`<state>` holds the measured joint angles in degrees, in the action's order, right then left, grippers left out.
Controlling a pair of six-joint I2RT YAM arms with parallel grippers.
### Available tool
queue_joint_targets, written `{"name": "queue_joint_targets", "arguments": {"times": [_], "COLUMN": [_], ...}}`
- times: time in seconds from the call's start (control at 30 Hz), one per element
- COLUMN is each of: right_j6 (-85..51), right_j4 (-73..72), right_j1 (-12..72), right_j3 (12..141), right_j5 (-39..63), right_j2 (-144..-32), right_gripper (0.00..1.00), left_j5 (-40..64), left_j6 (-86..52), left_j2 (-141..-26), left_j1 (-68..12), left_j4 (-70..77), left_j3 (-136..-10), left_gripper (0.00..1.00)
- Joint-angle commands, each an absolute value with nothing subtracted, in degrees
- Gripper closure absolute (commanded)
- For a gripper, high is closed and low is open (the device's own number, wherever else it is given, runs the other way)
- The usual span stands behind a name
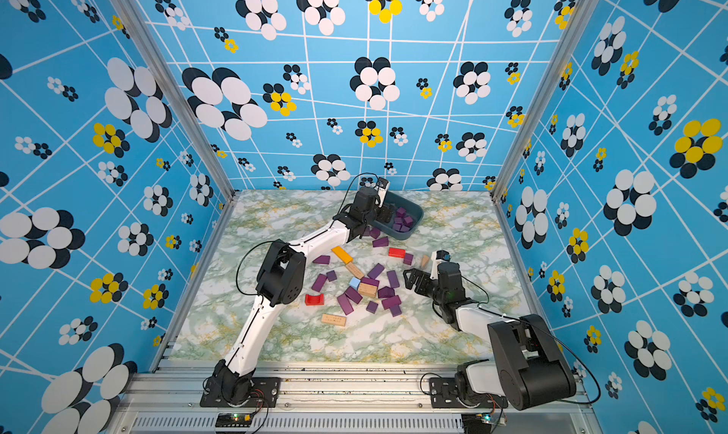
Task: Pick purple bricks into the storage bin
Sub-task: Place the building block in the storage box, then pick up the building block from the center of the board.
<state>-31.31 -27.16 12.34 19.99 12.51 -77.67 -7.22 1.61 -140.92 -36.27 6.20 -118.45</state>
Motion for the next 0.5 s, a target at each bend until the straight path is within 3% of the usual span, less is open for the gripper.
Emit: {"name": "queue_joint_targets", "arguments": {"times": [0.0,0.23,0.33,0.47], "right_j6": [-29.76,-28.16,-26.45,-25.16], "right_j4": [-25.06,-19.86,-14.5,-10.46], "right_j1": [12.04,12.03,12.21,13.2], "right_j3": [21.96,22.89,25.4,28.35], "right_j5": [13.74,10.13,8.07,4.66], "right_j2": [-78.11,-76.29,-76.4,-76.5], "right_gripper": [0.01,0.01,0.09,0.1], "left_j5": [-9.95,-15.07,-17.55,-15.35], "left_j6": [4.43,6.27,7.18,5.55], "left_j2": [-135.25,-118.13,-108.69,-95.32], "left_j1": [-37.47,-39.64,-41.04,-42.16], "left_j4": [11.67,19.06,21.06,21.01], "left_j3": [-112.23,-90.92,-79.7,-64.4], "left_gripper": [0.09,0.05,0.03,0.01]}}
